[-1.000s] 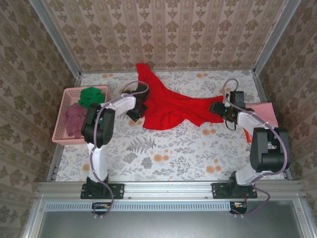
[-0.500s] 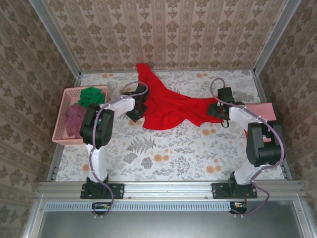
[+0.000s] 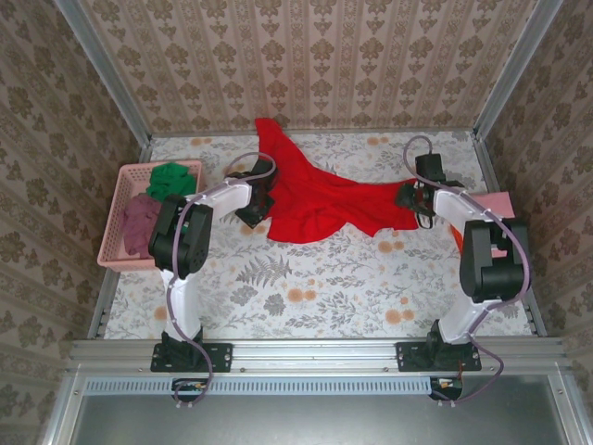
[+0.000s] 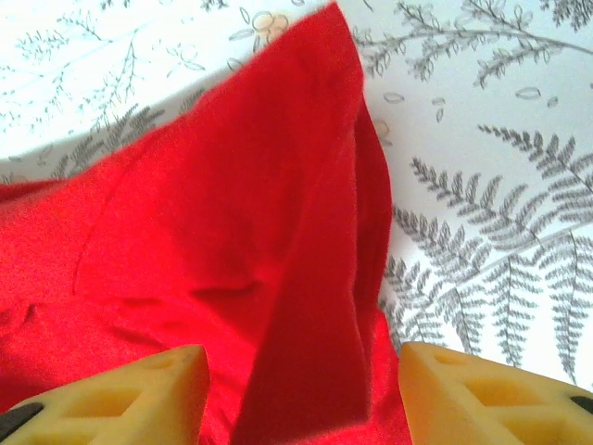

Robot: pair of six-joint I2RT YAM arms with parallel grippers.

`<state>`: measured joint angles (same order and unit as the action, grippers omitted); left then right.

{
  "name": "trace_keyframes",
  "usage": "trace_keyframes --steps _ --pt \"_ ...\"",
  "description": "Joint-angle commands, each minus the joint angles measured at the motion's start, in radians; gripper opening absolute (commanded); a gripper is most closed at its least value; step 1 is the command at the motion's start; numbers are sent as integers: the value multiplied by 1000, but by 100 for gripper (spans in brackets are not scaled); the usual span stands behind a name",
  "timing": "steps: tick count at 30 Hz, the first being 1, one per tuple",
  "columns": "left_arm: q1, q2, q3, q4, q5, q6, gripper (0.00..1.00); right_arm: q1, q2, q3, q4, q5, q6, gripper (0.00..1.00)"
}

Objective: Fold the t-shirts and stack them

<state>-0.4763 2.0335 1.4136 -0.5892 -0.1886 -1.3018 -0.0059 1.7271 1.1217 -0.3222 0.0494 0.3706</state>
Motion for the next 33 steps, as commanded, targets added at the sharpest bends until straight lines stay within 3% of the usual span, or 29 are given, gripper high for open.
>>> trace_keyframes --steps 1,11,15,19,28,33 --pt "13 -7 -30 -35 -25 6 0 -12 48 58 -32 -20 6 57" --pt "15 -6 -30 -35 -26 16 0 -48 138 174 -82 -67 11 48" --pt "15 -5 -30 -34 -25 19 0 -62 142 176 -77 -98 22 32" --pt "15 -4 -30 -30 -25 22 0 -70 134 168 -68 -110 20 0" --pt "16 -180 -23 30 -116 164 0 -72 -169 43 123 -229 42 0" --pt "58 -293 90 24 -125 319 0 -75 -362 70 148 -339 70 0"
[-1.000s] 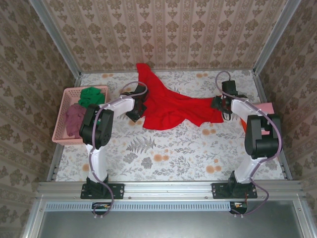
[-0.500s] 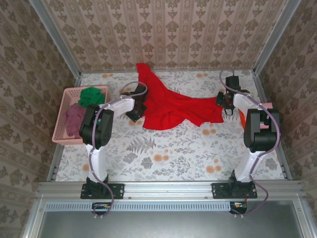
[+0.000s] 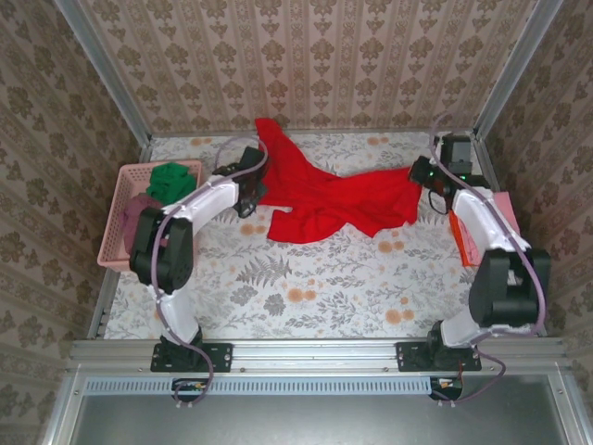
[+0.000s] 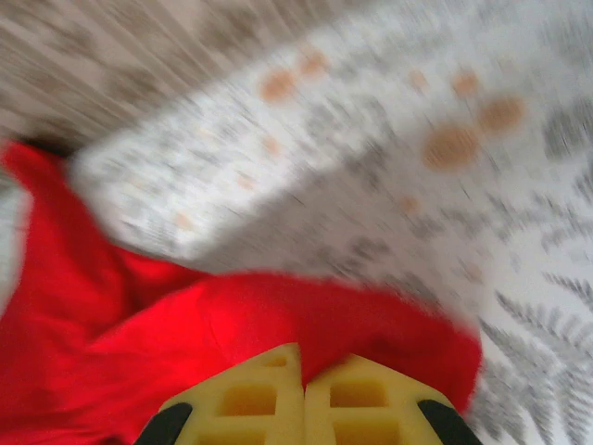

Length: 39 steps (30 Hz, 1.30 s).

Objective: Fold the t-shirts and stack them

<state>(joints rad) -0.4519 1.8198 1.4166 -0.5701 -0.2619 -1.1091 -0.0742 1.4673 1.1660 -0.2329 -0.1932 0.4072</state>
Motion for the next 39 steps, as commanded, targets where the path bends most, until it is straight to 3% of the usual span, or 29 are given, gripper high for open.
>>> trace_keyframes --steps 1,12,21,27,34,39 --pt "43 -97 113 -2 -48 144 0 -7 -132 36 63 -112 43 0" --pt "143 -364 293 -42 -17 315 0 -12 -366 232 63 -166 139 0" --pt "165 -465 419 -86 13 371 0 -18 -434 443 -39 -127 118 0" --pt "165 -472 501 -94 58 380 0 -18 -401 606 -136 -125 119 0" --pt "165 -406 525 -59 40 387 0 -26 -336 620 -176 -51 92 0" --pt "168 -283 553 -13 26 422 0 -30 -224 551 -98 -43 104 0"
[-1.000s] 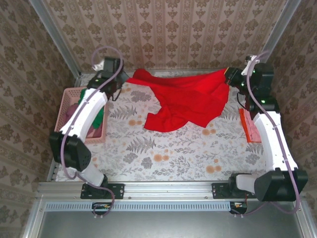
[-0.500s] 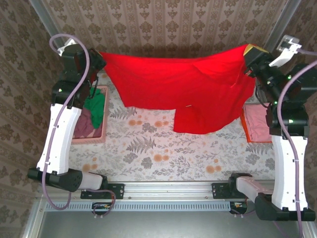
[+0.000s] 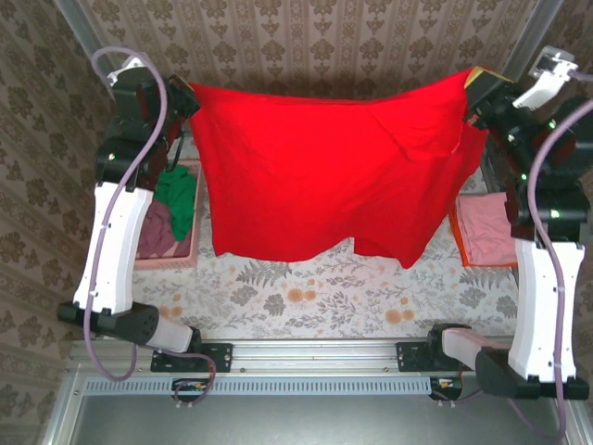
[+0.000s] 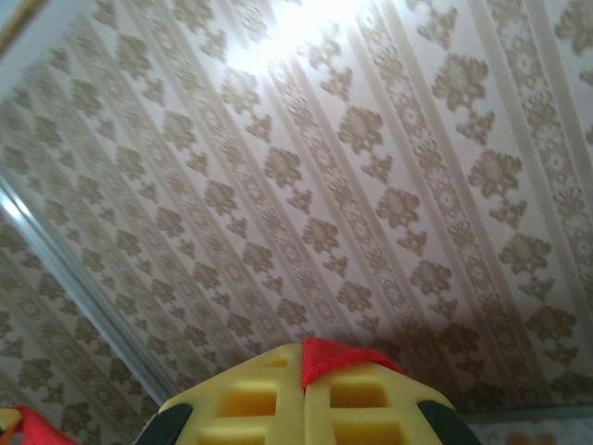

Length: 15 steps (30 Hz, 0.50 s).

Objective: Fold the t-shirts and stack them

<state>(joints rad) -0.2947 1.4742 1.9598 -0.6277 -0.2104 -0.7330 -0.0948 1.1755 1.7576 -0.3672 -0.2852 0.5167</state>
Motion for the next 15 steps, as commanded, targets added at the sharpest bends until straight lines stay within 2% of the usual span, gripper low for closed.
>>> trace_keyframes --steps 1,6,10,13,15 --pt "12 86 13 48 -30 42 0 -11 94 -57 60 50 -3 0" --pt "30 255 82 109 8 51 0 -11 294 -88 208 36 66 0" --pt "52 391 180 212 63 60 0 -11 453 -3 298 16 123 0" --pt "61 530 399 194 82 84 0 -11 559 117 344 -9 165 0" --pt "75 658 648 118 117 77 0 -10 618 225 348 -30 187 0"
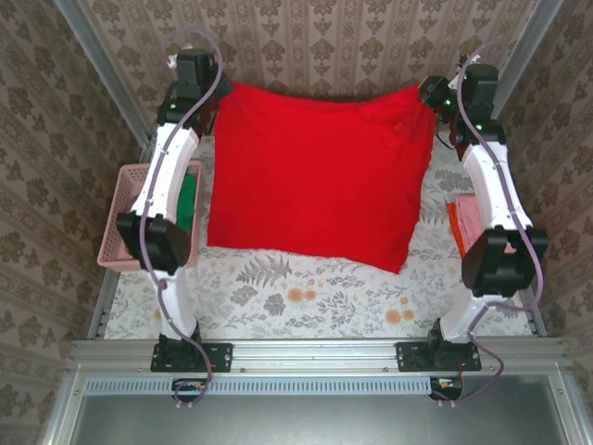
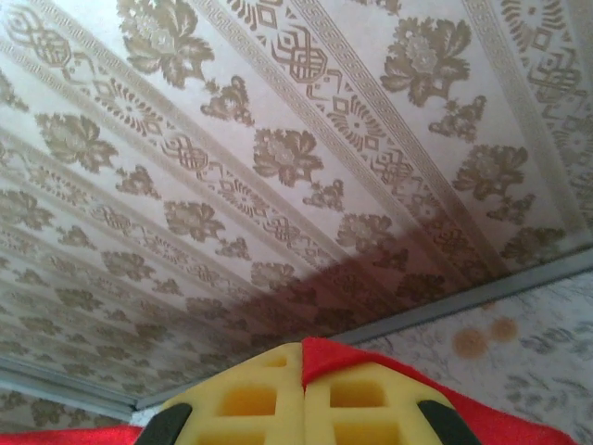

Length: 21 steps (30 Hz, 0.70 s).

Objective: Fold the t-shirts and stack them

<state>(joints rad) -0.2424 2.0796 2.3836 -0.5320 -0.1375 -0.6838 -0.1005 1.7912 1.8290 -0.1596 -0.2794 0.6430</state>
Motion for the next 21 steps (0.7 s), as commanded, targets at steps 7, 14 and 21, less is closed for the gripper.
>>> trace_keyframes --steps 7,14,21 --pt "51 97 501 30 109 -23 0 -10 74 489 74 -82 105 0" --pt "51 -245 85 187 153 88 0 -50 -94 350 0 -106 62 0" --pt "49 -567 -605 293 154 66 0 -51 -456 -432 133 -170 40 0"
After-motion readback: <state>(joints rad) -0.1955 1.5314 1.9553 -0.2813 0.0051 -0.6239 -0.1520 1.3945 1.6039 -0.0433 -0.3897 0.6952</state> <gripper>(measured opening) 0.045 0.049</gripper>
